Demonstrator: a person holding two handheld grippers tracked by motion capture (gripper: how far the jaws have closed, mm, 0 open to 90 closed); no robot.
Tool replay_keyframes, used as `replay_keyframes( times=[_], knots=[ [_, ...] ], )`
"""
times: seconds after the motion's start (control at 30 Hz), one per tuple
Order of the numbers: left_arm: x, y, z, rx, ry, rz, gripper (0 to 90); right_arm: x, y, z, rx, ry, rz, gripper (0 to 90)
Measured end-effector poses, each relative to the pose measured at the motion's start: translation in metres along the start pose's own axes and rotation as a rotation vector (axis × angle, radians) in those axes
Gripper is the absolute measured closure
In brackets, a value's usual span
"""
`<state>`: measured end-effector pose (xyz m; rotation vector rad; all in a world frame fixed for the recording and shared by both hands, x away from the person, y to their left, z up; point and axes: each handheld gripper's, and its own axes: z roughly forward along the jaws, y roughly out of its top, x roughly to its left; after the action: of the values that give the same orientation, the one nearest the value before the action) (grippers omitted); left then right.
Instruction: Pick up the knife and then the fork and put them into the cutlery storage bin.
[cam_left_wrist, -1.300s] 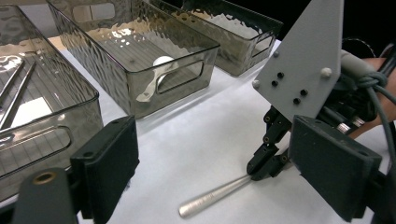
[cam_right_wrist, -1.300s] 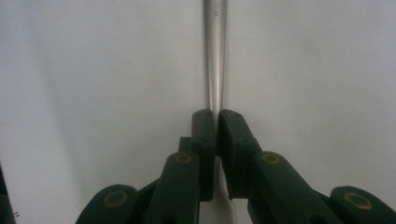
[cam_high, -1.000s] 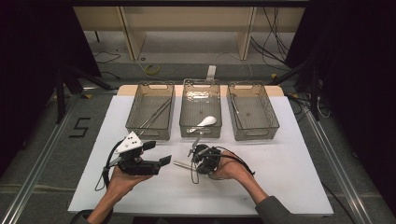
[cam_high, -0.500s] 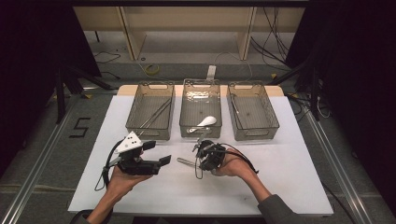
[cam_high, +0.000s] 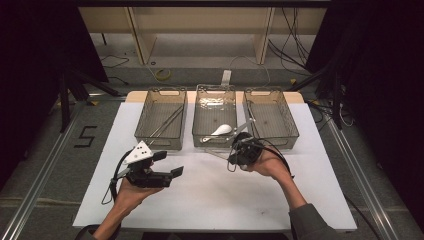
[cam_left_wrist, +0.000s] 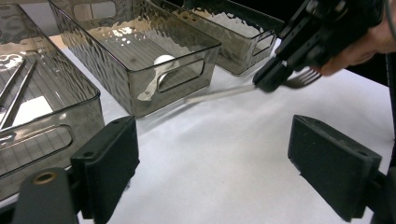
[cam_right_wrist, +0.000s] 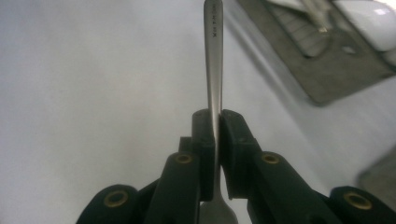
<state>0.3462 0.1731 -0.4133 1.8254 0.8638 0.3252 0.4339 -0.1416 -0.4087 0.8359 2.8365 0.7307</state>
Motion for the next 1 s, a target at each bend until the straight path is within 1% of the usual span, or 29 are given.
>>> replay_keyframes(
  times=[0.1,0.13,0.17,0.2,0.23,0.27,0.3,0.33,0.37,0.43,0.47,0.5,0.53,0.57,0.6,0.67,0.73,0.77,0.8,0.83,1.0],
  knots=[
    [0.0,0.0,0.0,-0.001,0.001,0.001,15.4,-0.008,-0.003,-0.013,-0.034,-0.018,0.023,85.3],
    [0.0,0.0,0.0,-0.001,0.001,0.001,15.4,-0.008,-0.003,-0.013,-0.034,-0.018,0.023,85.3],
    [0.0,0.0,0.0,0.001,0.001,0.001,15.4,-0.011,-0.005,-0.022,-0.058,-0.027,0.032,85.3],
    [0.0,0.0,0.0,0.001,0.001,-0.001,15.4,-0.011,-0.005,-0.022,-0.058,-0.027,0.032,85.3],
    [0.0,0.0,0.0,0.001,0.001,-0.001,15.4,-0.012,-0.006,-0.026,-0.067,-0.032,0.042,85.3],
    [0.0,0.0,0.001,0.0,0.001,-0.002,15.4,-0.016,-0.007,-0.035,-0.099,-0.049,0.04,85.3],
    [0.0,0.0,0.001,0.001,0.0,-0.003,15.4,-0.017,-0.008,-0.039,-0.11,-0.054,0.043,85.3],
    [0.0,0.0,0.001,0.002,0.0,-0.003,15.4,-0.017,-0.008,-0.039,-0.11,-0.054,0.043,85.3],
    [0.0,0.0,0.001,0.002,0.0,-0.004,15.4,-0.021,-0.009,-0.048,-0.134,-0.062,0.052,85.3],
    [0.0,0.0,0.001,0.003,0.0,-0.005,15.4,-0.024,-0.01,-0.051,-0.14,-0.069,0.057,85.3],
    [0.0,0.0,0.001,0.003,0.001,-0.005,15.4,-0.027,-0.011,-0.054,-0.146,-0.075,0.064,85.3],
    [0.0,0.0,0.002,0.003,0.002,-0.004,15.4,-0.033,-0.012,-0.058,-0.158,-0.081,0.08,85.3],
    [0.0,0.0,0.002,0.003,0.003,-0.005,15.4,-0.033,-0.012,-0.058,-0.158,-0.081,0.08,85.3],
    [0.0,0.0,0.002,0.003,0.002,-0.005,15.4,-0.038,-0.012,-0.061,-0.176,-0.091,0.09,85.2],
    [0.0,0.0,0.002,0.001,0.002,-0.007,15.4,-0.038,-0.012,-0.061,-0.176,-0.091,0.09,85.2],
    [0.0,0.0,0.002,0.001,0.002,-0.006,15.4,-0.044,-0.01,-0.064,-0.186,-0.1,0.104,85.2],
    [0.0,-0.001,0.002,0.001,0.002,-0.005,15.3,-0.05,-0.008,-0.067,-0.184,-0.116,0.113,85.2],
    [0.0,0.0,0.002,0.001,0.001,-0.007,15.3,-0.057,-0.005,-0.07,-0.19,-0.124,0.128,85.2],
    [0.0,0.0,0.002,-0.001,0.001,-0.005,15.3,-0.057,-0.005,-0.07,-0.19,-0.124,0.128,85.2],
    [0.0,0.0,0.002,-0.003,0.001,-0.006,15.3,-0.065,-0.003,-0.073,-0.189,-0.136,0.153,85.2],
    [0.0,0.0,0.002,0.0,0.0,-0.006,15.3,-0.088,0.0,-0.078,-0.199,-0.177,0.222,85.2]
  ],
)
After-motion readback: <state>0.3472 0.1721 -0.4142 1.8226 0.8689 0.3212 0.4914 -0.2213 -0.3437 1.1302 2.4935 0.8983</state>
